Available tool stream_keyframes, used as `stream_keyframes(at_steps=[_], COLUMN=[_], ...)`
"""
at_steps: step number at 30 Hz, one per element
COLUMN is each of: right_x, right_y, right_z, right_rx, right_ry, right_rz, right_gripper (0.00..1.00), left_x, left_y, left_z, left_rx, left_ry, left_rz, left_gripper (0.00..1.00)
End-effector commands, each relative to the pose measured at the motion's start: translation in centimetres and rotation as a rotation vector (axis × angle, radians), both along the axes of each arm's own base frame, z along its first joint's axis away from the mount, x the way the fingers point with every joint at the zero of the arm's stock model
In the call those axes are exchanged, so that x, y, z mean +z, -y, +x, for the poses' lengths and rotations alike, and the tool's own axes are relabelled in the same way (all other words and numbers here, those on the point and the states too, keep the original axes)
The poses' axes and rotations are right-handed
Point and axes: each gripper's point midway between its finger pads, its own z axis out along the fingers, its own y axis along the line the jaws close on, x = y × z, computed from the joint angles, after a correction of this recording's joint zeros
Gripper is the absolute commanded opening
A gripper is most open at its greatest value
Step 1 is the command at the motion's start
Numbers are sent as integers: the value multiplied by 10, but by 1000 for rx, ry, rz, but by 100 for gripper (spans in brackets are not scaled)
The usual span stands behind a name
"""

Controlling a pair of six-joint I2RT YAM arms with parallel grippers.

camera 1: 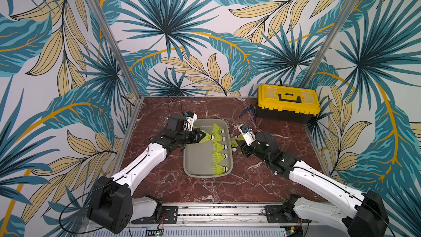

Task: Put the shuttlecocks into the storage box
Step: Place the shuttlecock in the storage box.

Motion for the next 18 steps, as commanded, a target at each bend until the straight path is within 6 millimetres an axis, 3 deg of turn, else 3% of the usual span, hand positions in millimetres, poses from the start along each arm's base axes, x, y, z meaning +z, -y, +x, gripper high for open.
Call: stream_keyframes(at_steps=[1,6,18], right_x=[-3,-5,-3], right_y=[9,13,18], right_z=[0,-1,-6], right_rx=[-53,-65,-77], right_ry=[16,14,24], right_rz=[-1,-6,14], right_gripper=[62,62,62], left_x=[-15,-36,-67], left_y=[-7,-16,-30], left_z=[-5,-13,-19], left_rx=[31,46,64], left_ry=[-38,-97,-142], left_rz=[18,61,139], left_gripper=[0,0,0])
